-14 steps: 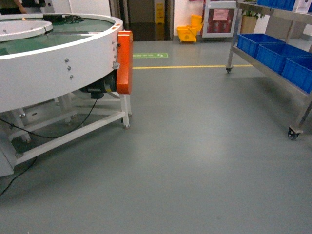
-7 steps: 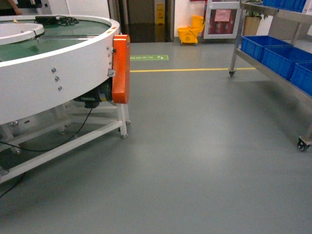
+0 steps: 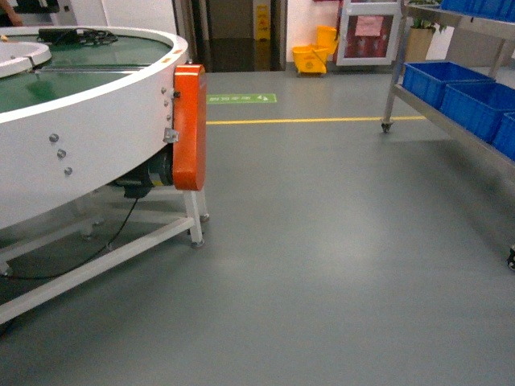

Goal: Pick red block from blue box to shelf

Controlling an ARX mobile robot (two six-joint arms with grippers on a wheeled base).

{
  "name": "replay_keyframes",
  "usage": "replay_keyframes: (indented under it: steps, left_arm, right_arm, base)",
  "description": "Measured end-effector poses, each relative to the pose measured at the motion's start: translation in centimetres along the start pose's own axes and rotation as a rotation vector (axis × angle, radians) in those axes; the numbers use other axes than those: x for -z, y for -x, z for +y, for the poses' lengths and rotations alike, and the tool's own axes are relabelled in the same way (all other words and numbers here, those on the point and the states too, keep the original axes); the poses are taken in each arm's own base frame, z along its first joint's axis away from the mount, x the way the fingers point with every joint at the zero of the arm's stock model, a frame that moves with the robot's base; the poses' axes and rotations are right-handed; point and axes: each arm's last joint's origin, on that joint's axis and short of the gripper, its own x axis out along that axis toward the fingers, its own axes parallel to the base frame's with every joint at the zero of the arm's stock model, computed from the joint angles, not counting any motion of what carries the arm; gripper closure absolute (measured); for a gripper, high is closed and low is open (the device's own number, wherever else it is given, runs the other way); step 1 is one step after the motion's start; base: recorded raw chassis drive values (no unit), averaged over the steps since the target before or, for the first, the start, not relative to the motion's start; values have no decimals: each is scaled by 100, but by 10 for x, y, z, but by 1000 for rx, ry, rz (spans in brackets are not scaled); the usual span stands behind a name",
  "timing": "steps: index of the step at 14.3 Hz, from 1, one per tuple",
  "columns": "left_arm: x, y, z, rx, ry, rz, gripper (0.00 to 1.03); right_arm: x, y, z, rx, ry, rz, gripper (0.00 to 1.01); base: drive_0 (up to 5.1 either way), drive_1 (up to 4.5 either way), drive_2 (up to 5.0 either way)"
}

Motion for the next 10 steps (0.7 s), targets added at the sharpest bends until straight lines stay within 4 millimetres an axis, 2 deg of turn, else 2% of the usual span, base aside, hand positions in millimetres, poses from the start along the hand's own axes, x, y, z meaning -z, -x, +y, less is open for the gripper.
replay_keyframes:
  steps: [4,10]
  left_arm:
    - [0,0,0,0,0,-2,5]
    - [0,0,0,-1,0,-3,5]
  right_arm:
    - [0,0,0,0,0,2,73]
    - [0,0,0,0,0,-2,73]
  base:
    - [12,444,-419]
    - [-142,-142,-142]
